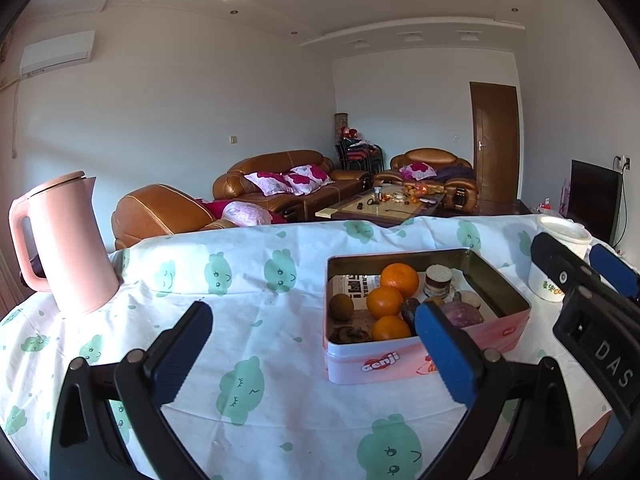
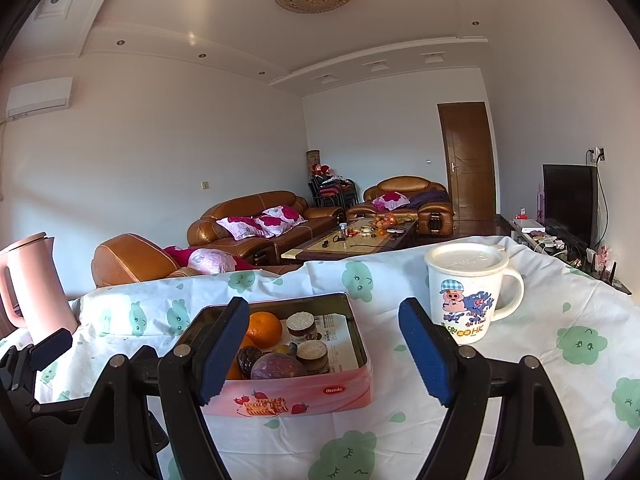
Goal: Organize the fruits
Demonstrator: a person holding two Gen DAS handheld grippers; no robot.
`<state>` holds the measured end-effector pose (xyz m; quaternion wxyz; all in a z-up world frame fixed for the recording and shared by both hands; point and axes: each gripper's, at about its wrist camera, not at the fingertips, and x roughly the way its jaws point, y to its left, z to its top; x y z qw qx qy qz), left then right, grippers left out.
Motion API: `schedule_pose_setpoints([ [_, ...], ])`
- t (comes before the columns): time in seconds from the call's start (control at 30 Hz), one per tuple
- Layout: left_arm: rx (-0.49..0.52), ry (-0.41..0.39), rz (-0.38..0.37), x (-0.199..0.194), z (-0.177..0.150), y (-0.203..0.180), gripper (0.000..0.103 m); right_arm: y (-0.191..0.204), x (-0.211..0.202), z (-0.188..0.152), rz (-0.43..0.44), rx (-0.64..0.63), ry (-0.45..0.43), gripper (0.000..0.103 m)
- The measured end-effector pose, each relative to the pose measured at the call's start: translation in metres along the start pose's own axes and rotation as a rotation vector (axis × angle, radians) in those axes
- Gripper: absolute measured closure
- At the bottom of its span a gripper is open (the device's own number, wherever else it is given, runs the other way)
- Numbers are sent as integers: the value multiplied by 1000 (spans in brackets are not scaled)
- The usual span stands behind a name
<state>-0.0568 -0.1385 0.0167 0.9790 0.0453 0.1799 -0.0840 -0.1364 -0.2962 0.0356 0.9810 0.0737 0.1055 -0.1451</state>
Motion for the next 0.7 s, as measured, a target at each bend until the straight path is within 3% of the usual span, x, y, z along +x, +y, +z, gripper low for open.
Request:
schedule_pose_setpoints([
  [0.7,-27,19,2,1,0,0,0,-1,1,-2,-3,-1,11,24],
])
